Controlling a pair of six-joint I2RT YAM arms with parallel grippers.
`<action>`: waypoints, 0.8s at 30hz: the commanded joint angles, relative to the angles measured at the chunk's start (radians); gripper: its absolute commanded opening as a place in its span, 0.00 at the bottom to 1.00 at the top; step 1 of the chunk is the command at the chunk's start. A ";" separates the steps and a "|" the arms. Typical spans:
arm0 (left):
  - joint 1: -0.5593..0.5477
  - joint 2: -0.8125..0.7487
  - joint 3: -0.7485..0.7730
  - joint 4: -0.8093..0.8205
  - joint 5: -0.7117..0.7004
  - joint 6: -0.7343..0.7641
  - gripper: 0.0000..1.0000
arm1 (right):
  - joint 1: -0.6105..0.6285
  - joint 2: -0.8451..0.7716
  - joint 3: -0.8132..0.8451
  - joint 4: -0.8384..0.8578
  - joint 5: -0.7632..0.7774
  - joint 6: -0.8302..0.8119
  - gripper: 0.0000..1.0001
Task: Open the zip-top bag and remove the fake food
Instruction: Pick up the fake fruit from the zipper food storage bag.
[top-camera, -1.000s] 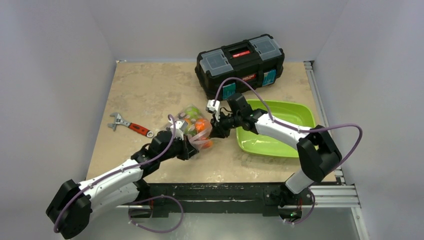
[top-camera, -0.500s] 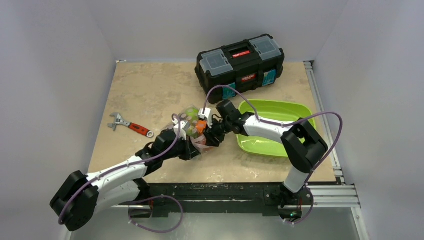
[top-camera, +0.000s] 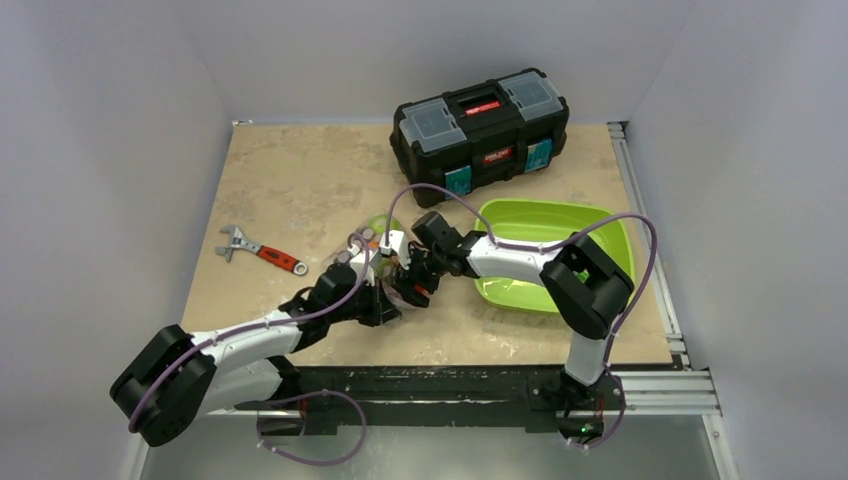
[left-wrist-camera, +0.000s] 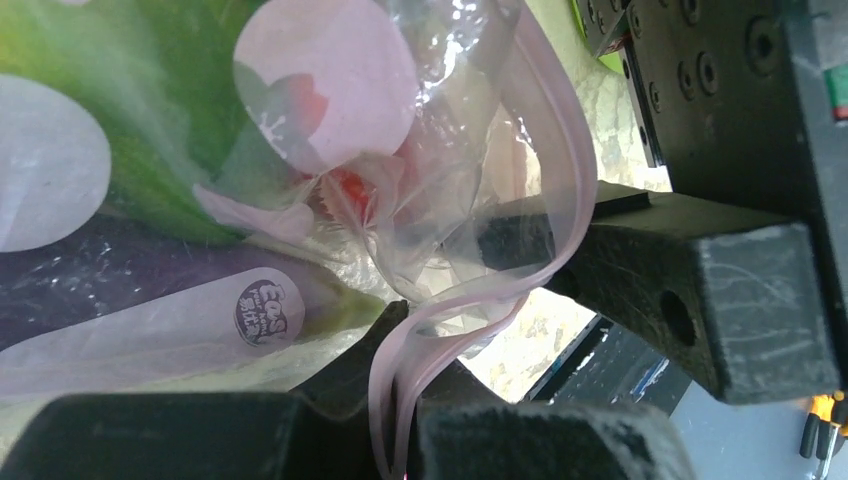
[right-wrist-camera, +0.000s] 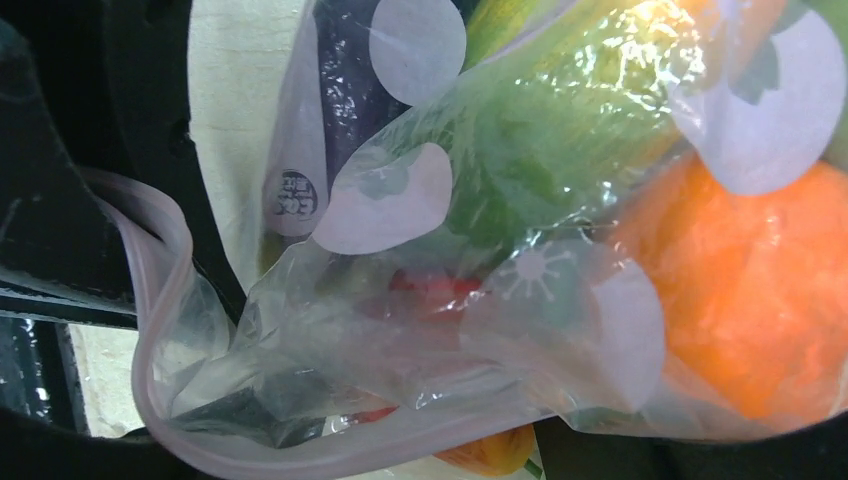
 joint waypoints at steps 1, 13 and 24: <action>0.002 -0.012 -0.016 0.083 0.012 -0.016 0.00 | 0.020 0.029 0.037 -0.015 0.071 -0.037 0.70; 0.002 -0.003 -0.032 0.073 -0.019 -0.009 0.00 | 0.008 -0.085 0.081 -0.115 -0.258 -0.067 0.10; 0.002 -0.024 -0.021 0.013 -0.052 0.013 0.00 | -0.061 -0.144 0.126 -0.298 -0.395 -0.213 0.07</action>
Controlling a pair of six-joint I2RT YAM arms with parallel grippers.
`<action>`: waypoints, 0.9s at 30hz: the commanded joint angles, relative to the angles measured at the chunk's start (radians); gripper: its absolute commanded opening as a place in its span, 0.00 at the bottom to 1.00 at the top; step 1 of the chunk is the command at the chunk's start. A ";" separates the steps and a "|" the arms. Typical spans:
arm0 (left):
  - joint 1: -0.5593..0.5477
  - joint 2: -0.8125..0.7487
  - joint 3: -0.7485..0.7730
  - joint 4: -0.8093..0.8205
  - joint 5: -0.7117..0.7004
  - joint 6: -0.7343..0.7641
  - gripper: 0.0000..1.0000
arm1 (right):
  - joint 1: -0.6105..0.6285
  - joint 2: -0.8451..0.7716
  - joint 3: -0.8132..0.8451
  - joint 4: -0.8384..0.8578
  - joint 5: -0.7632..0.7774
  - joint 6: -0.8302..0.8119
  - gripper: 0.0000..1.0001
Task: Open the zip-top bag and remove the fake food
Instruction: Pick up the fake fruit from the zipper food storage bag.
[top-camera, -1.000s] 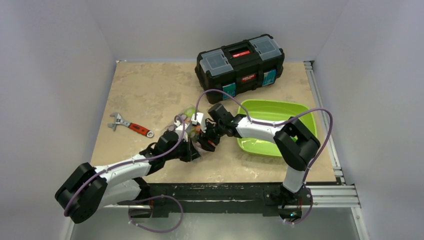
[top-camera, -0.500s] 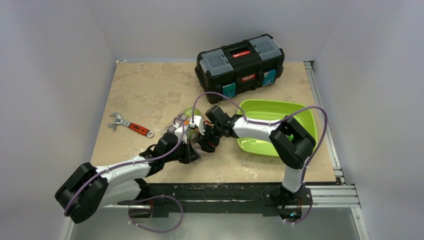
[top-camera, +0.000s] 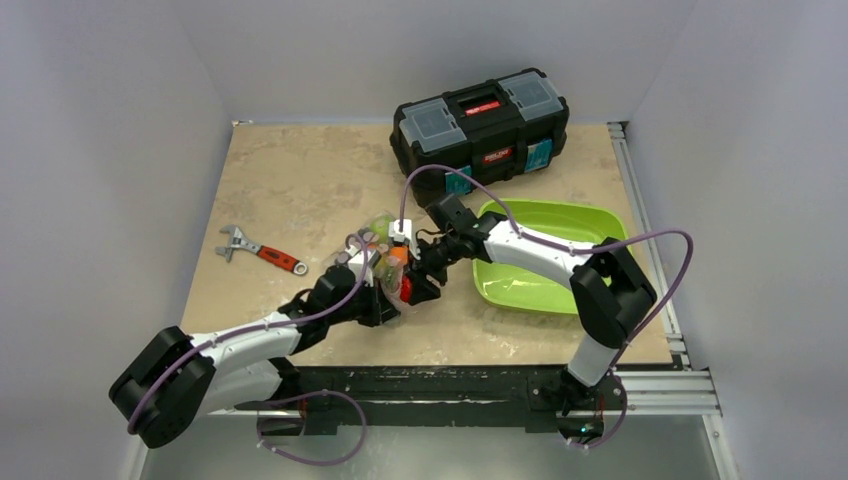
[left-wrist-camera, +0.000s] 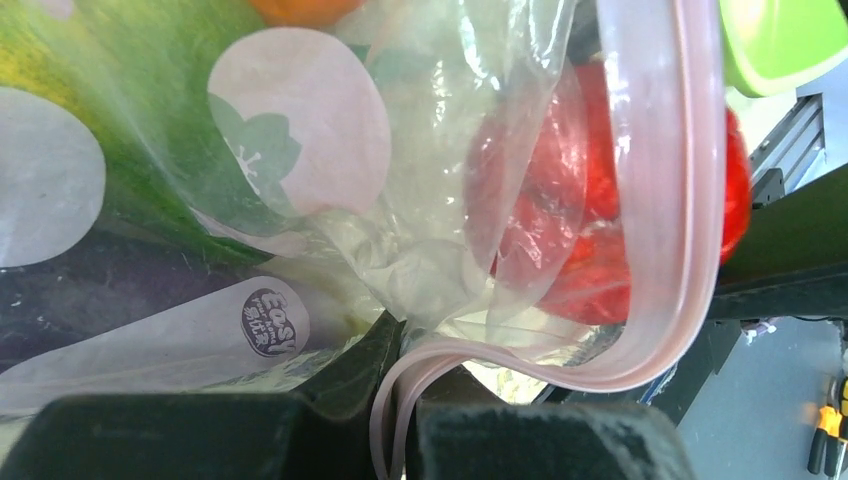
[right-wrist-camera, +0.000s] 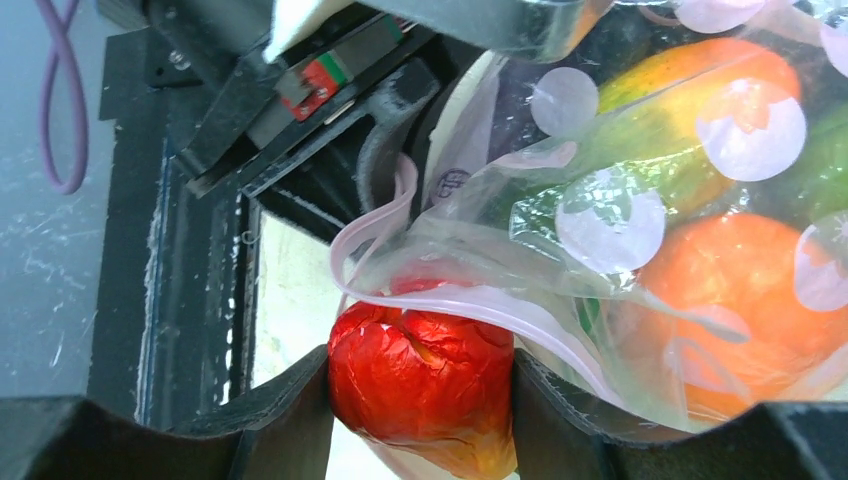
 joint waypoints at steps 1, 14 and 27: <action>0.001 -0.023 0.005 -0.015 -0.032 0.026 0.00 | -0.004 -0.048 0.043 -0.087 -0.113 -0.103 0.07; 0.002 -0.087 -0.006 -0.063 -0.065 0.031 0.00 | -0.047 -0.066 0.084 -0.323 -0.273 -0.346 0.06; 0.003 -0.088 -0.007 -0.067 -0.070 0.028 0.00 | -0.082 -0.120 0.112 -0.477 -0.370 -0.495 0.06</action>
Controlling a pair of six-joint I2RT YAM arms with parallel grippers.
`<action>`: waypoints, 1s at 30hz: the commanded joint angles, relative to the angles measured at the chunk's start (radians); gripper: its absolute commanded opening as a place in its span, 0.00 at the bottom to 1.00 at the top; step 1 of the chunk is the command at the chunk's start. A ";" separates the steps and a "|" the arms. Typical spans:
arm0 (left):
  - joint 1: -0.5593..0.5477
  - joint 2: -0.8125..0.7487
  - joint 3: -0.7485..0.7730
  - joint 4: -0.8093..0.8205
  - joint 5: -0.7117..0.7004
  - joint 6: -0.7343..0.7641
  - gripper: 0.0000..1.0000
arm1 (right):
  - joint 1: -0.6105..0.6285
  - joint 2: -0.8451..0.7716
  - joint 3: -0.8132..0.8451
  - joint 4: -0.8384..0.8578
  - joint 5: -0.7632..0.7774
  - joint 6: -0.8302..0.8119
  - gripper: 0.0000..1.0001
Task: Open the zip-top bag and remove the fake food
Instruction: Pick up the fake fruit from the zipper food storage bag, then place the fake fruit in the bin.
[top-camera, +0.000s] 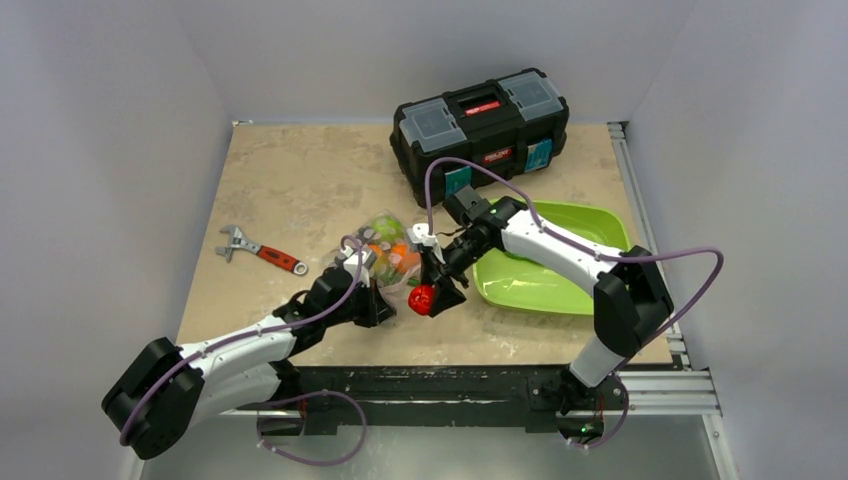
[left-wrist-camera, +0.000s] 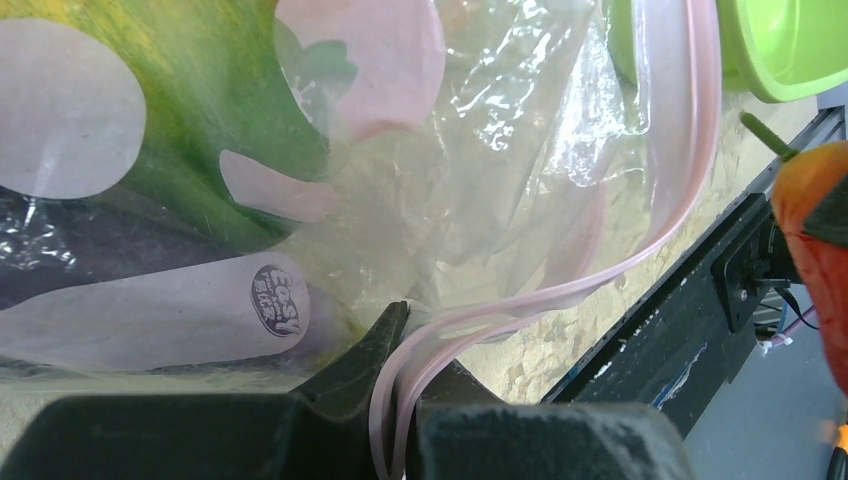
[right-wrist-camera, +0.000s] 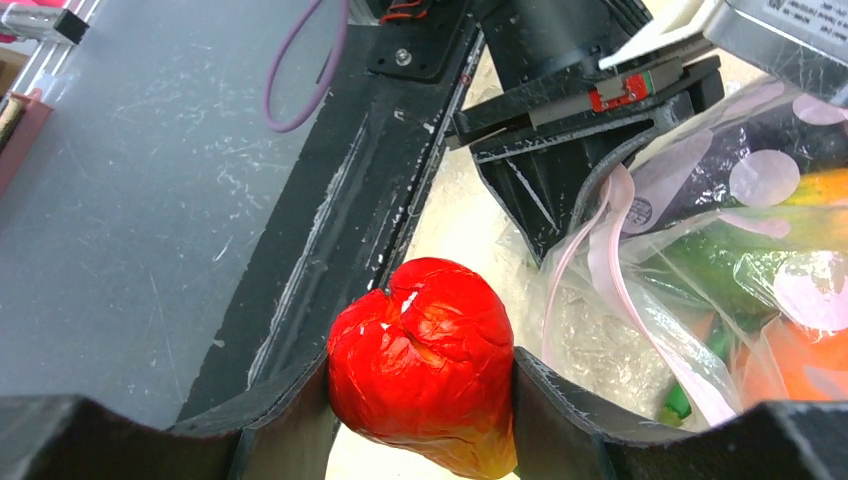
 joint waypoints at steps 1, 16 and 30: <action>0.003 -0.014 -0.005 0.015 -0.021 0.025 0.00 | -0.014 -0.046 0.040 -0.072 -0.057 -0.073 0.06; 0.003 -0.020 0.008 -0.005 -0.021 0.033 0.00 | -0.171 -0.160 0.016 -0.087 -0.037 -0.090 0.06; 0.004 -0.049 -0.002 -0.018 -0.028 0.040 0.00 | -0.355 -0.222 -0.015 -0.046 0.098 -0.075 0.06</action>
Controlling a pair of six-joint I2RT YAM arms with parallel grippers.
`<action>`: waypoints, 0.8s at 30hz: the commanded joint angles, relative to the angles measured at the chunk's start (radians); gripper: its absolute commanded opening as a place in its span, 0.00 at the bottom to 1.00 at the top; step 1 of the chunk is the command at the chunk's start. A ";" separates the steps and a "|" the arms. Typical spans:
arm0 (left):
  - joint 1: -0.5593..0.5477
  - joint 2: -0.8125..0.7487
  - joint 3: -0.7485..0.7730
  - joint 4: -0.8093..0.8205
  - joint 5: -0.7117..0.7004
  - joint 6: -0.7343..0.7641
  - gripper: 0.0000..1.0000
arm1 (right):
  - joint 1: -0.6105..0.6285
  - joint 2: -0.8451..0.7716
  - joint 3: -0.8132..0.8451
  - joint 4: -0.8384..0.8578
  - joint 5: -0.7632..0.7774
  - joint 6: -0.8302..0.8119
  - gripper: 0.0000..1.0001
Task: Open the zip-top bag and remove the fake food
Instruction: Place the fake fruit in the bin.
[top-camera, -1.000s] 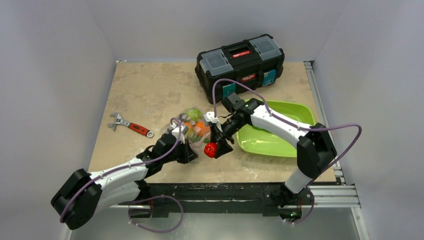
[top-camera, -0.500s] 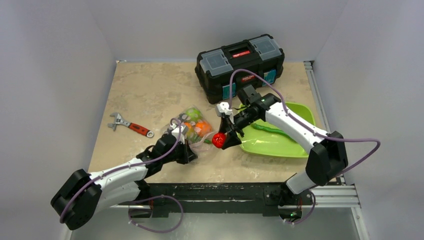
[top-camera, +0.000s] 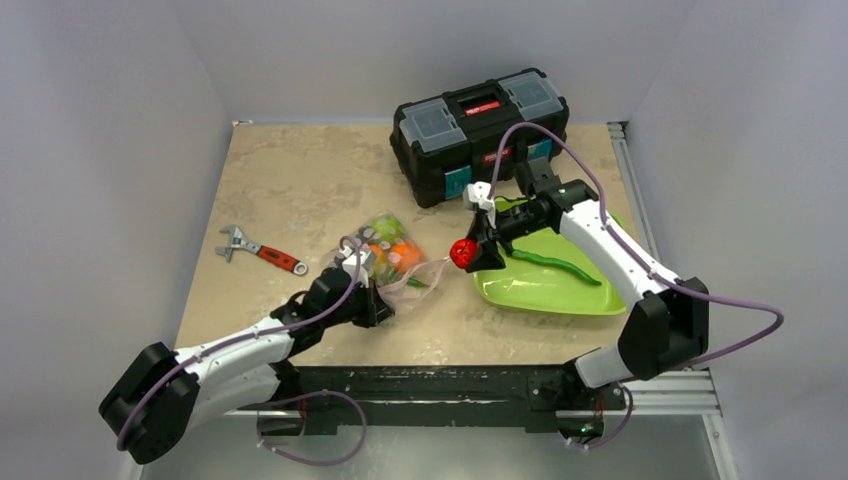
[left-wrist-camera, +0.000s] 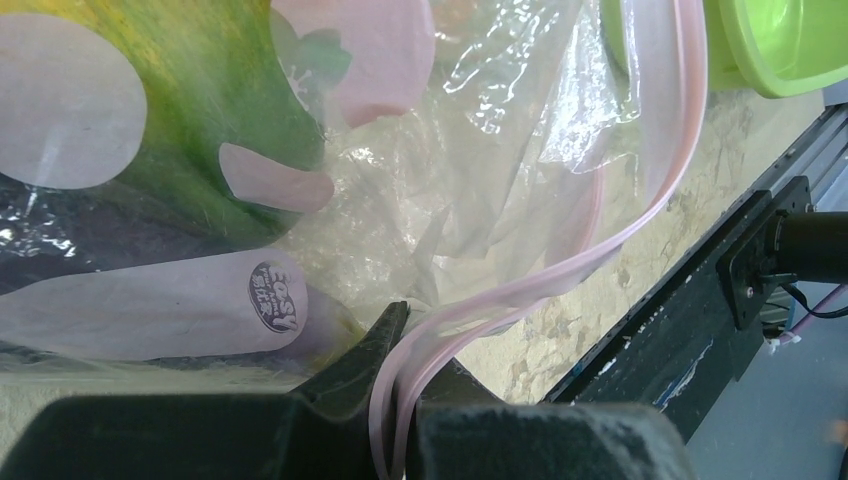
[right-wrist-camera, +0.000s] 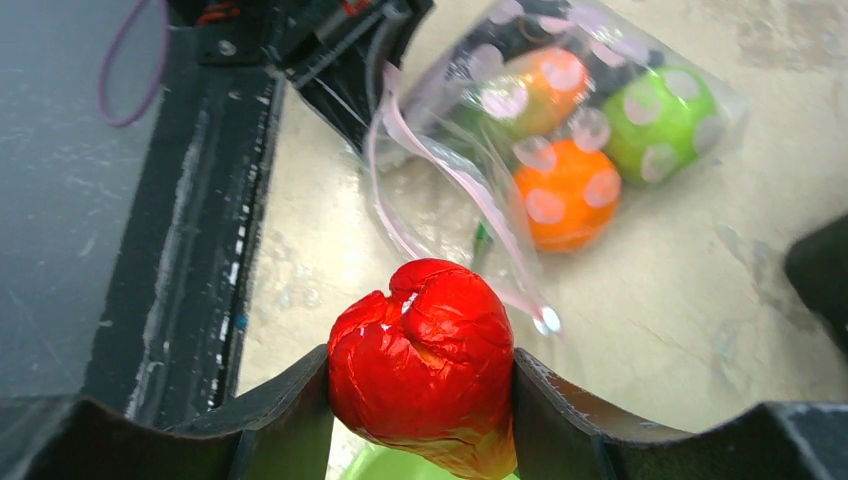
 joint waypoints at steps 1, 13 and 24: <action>0.004 -0.024 -0.005 0.011 -0.021 0.024 0.00 | -0.037 -0.050 -0.019 0.050 0.078 0.022 0.06; 0.003 -0.045 -0.016 0.011 -0.024 0.022 0.00 | -0.122 -0.104 -0.070 0.152 0.273 0.079 0.07; 0.004 -0.047 -0.023 0.018 -0.023 0.024 0.00 | -0.173 -0.089 -0.087 0.173 0.376 0.086 0.07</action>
